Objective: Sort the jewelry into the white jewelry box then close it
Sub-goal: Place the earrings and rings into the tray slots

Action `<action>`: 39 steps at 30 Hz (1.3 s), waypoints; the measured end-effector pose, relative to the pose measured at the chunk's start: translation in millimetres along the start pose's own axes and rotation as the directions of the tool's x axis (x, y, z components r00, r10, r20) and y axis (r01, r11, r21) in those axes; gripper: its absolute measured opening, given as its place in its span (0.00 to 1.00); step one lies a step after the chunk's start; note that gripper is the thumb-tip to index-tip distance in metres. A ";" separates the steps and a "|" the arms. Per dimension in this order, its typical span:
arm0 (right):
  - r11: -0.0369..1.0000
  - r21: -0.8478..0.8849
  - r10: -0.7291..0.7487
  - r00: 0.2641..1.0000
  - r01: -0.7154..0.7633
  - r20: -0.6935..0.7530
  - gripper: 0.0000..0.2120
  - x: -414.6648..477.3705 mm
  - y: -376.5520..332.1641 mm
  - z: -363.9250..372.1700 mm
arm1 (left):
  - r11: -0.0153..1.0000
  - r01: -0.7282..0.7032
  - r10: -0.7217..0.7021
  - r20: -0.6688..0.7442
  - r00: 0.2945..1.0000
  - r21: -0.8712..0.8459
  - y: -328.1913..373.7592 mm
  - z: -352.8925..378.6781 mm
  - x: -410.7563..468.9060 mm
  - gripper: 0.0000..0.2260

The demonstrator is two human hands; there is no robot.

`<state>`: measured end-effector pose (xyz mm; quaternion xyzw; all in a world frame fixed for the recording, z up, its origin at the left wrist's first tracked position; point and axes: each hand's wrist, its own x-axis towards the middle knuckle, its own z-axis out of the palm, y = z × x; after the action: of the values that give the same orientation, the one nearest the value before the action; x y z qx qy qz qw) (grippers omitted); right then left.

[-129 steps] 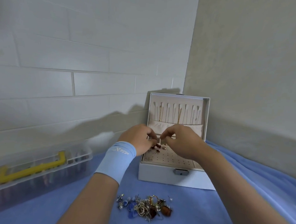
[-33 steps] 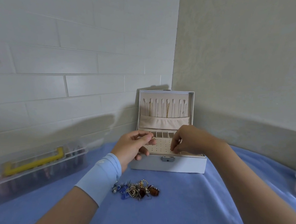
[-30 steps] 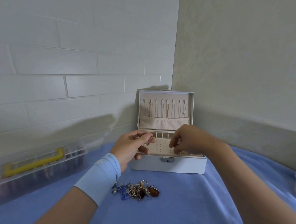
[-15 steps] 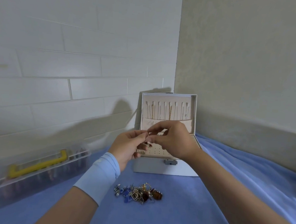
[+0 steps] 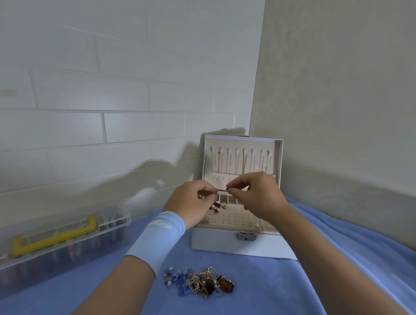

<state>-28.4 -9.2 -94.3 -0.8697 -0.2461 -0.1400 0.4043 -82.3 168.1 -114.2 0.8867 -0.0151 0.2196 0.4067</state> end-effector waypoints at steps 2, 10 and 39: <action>0.997 -0.067 0.041 0.998 -0.037 0.054 0.05 5.5 4.6 3.1 | 0.989 -0.024 0.018 0.040 0.999 0.143 -2.8 5.1 8.4 0.06; 0.911 -0.410 0.107 0.987 -0.049 0.118 0.06 8.6 18.6 17.0 | 0.888 -0.194 0.122 0.193 0.974 0.417 -15.7 24.3 21.8 0.11; 0.963 -0.238 -0.008 0.893 0.129 0.451 0.07 -8.0 -13.9 -7.1 | 0.936 -0.175 0.131 0.161 0.978 0.306 1.8 -7.5 -1.2 0.03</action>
<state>-43.0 -9.5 -84.5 -0.9148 -0.3421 0.0175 0.2139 -86.6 172.2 -109.2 0.9498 -0.0767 0.1883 0.2379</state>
